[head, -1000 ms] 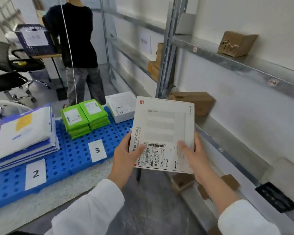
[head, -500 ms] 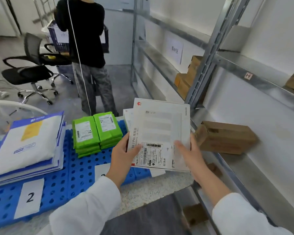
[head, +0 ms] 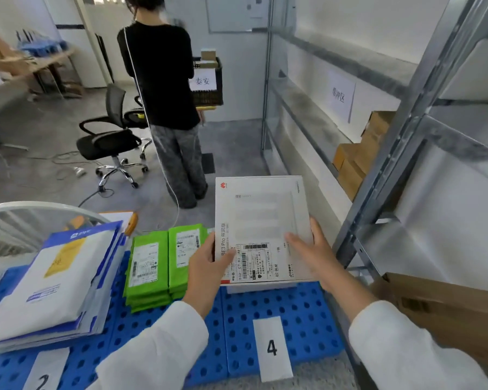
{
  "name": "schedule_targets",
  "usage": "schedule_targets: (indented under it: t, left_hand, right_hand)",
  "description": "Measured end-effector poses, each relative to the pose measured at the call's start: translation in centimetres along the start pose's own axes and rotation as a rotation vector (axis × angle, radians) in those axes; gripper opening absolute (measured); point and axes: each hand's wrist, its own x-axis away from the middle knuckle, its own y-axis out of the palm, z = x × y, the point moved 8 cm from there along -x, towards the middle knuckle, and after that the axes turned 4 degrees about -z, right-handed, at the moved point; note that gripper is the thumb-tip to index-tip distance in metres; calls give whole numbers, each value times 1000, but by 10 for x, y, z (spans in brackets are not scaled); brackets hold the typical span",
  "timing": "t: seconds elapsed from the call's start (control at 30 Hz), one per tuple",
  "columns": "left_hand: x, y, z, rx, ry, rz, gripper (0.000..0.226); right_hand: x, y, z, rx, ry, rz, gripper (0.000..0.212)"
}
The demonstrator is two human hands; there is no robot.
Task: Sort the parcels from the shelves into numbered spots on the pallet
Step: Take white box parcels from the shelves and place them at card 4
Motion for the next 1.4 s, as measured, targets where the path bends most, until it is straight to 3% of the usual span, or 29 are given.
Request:
schedule_targets:
  t: [0.1,0.27,0.37,0.47,0.63,1.13,1.2,1.3,1.4]
  left_hand:
    - [-28,8,-2,-3,-28,50,36]
    - [-55,23,-20,55,-77,112,36]
    - [-67,23,-41,70,-149,137,38]
    - [-77,20,-64,75,-227,145,38]
    - [-90,17,-92,17,-307,115,34]
    - [-98,22,-111,-59,-337,102,31]
    - [-98,21,-106,-98,-347,88,27]
    - [-115,15,-82,-320,-272,77,28]
    - [-130,16,-37,-582,-144,22,46]
  right_hand:
    - [-38,-4,-2,16,-1,-34,82]
    - [-84,-1,-4,60,-30,-61,63]
    - [-107,6,15,96,35,-100,73]
    - [-116,14,31,83,74,-123,63]
    - [-128,26,66,79,184,-146,73]
    - [-141,26,93,125,245,-157,70]
    - [-137,23,83,221,224,-108,65]
    - [-135,16,36,586,-14,47,66]
    - [-125,33,-21,886,-232,-36,59]
